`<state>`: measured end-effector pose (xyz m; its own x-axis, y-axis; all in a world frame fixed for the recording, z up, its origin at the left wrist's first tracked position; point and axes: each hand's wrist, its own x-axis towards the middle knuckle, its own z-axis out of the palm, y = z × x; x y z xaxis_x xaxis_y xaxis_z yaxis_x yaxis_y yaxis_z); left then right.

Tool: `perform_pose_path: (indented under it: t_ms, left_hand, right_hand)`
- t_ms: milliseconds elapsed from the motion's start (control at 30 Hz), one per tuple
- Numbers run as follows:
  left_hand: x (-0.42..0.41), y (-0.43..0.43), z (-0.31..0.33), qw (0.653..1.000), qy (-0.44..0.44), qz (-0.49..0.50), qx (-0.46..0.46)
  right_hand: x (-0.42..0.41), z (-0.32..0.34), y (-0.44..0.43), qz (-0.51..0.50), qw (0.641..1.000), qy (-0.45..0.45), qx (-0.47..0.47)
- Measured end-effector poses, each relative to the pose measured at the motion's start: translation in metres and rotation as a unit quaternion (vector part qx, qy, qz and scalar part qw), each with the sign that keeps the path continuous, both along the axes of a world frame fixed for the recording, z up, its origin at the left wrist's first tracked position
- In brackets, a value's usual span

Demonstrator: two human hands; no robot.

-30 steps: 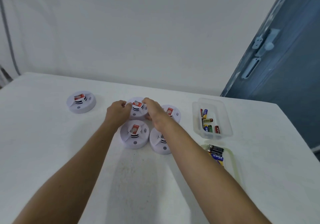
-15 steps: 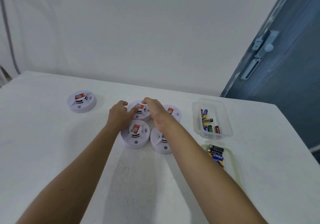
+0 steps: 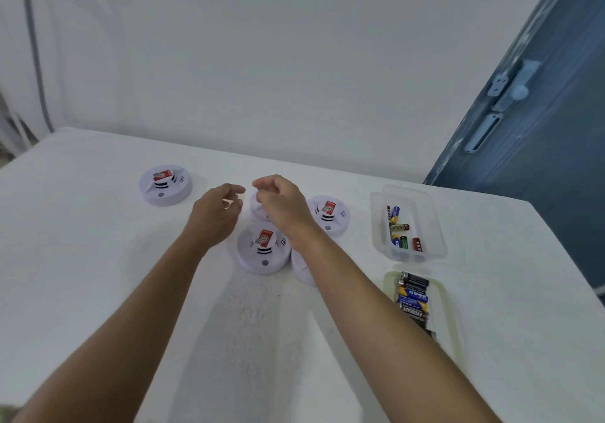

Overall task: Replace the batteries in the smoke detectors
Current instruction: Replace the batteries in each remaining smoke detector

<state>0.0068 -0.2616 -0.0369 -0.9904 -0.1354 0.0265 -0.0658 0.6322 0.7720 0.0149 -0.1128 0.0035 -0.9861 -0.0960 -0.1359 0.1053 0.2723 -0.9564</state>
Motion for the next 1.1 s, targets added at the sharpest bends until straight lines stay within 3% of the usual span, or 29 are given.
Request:
perform_pose_path:
  t_ms: [133, 367, 467, 700, 833, 1100]
  left_hand:
    - [0.012, -0.030, 0.003, 0.999, 0.033, 0.035, -0.012]
    - [0.004, -0.088, -0.004, 0.967, 0.080, 0.240, -0.033]
    - [-0.008, -0.103, -0.010, 0.952, 0.034, 0.300, -0.045]
    - [-0.038, -0.119, -0.026, 0.952, -0.114, 0.261, -0.113]
    - [-0.043, -0.122, -0.029, 0.952, -0.108, 0.259, -0.121]
    - [-0.039, -0.116, -0.021, 0.958, -0.060, 0.280, -0.017]
  right_hand:
    - [0.001, 0.001, -0.023, 0.038, 0.999, 0.003, -0.017]
    - [-0.010, -0.005, -0.087, 0.092, 0.995, -0.043, -0.008]
    - [-0.021, -0.013, -0.113, 0.101, 0.992, -0.077, 0.003]
    - [-0.044, -0.035, -0.148, 0.072, 0.990, -0.116, 0.043]
    - [-0.058, -0.055, -0.159, 0.071, 0.986, -0.135, 0.062]
    - [-0.051, -0.041, -0.150, 0.069, 0.992, -0.097, 0.027]
